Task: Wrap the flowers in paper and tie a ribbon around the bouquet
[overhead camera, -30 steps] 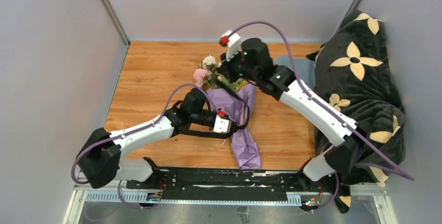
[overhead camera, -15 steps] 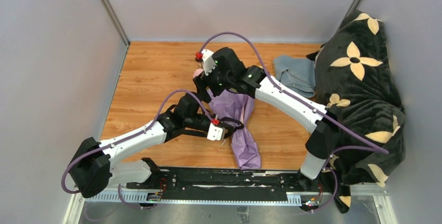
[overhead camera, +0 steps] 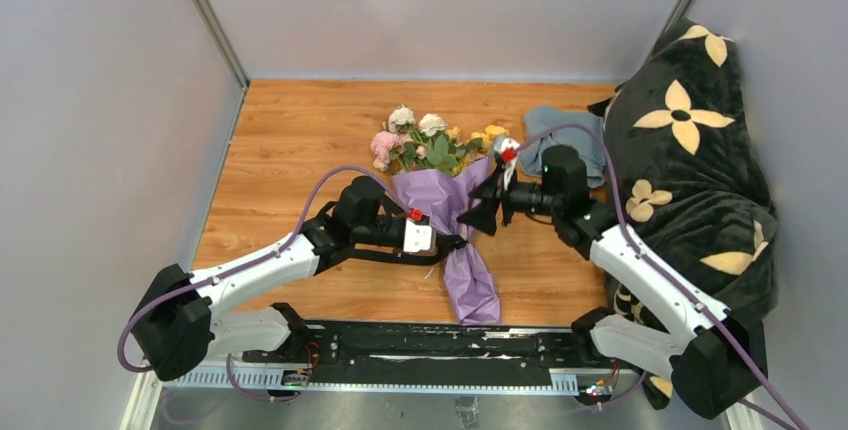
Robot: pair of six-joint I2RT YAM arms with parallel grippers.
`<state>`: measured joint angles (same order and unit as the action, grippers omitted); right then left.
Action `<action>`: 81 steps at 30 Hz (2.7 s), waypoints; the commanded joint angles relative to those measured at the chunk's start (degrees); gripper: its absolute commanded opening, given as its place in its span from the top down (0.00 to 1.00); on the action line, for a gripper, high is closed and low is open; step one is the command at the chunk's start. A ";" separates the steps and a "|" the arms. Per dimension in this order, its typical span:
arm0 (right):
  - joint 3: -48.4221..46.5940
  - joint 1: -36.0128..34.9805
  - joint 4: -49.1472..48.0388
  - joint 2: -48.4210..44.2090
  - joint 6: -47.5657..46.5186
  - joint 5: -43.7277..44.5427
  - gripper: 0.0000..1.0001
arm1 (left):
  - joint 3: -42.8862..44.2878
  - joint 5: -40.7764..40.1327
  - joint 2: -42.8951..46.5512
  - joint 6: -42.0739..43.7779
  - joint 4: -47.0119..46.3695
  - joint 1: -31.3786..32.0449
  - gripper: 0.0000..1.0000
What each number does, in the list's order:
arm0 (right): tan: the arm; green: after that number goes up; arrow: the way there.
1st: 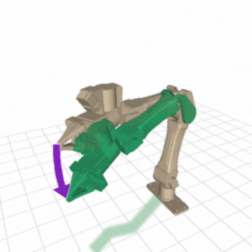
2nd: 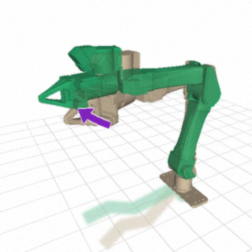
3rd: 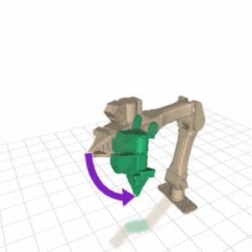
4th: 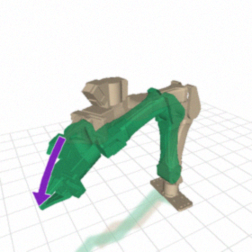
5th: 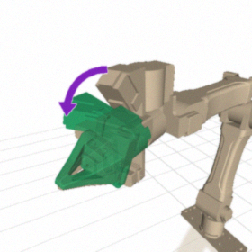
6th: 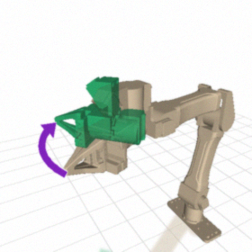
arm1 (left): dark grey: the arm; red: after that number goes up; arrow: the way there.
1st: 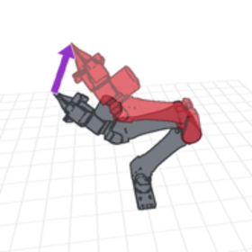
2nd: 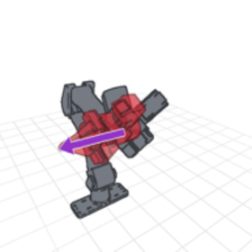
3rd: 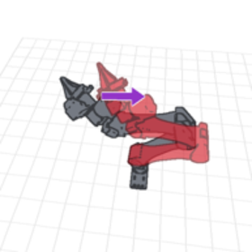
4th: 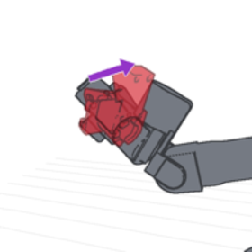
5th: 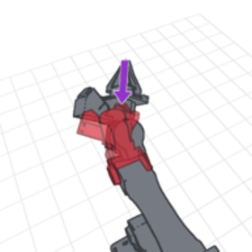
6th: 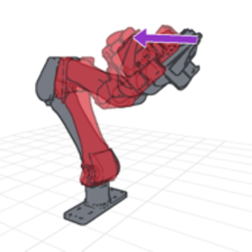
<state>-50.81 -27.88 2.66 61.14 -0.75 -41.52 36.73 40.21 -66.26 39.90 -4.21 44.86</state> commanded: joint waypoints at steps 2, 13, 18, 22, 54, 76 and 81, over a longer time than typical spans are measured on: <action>16.05 -3.57 -16.13 -3.84 -5.60 -7.70 0.29 | 0.42 -2.14 -0.01 -7.39 -3.18 -0.25 1.00; 27.68 -14.14 -37.60 2.98 -3.38 8.09 0.33 | 1.28 -2.14 -1.11 -11.67 -4.18 -0.39 1.00; 28.07 -14.65 -42.95 5.85 -0.75 11.37 0.52 | 1.41 -2.11 -1.36 -12.69 -4.43 -0.39 1.00; 28.00 -14.62 -43.40 6.13 0.40 12.65 0.89 | 1.57 -2.12 -1.51 -14.18 -4.55 -0.39 1.00; 23.91 -14.00 -28.17 4.64 -4.96 10.22 1.00 | 32.62 -31.18 -36.45 -24.22 34.12 -27.47 0.21; 14.05 -8.92 -18.77 14.10 7.14 1.83 1.00 | 35.51 -8.46 -16.29 -10.72 58.25 -20.76 1.00; 10.55 -6.97 -16.56 18.38 10.49 -2.15 1.00 | 36.39 -6.51 -8.25 3.57 60.86 -3.63 1.00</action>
<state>-37.45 -36.49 -18.00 77.12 5.34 -38.85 73.28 28.10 -77.65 30.44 47.83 31.29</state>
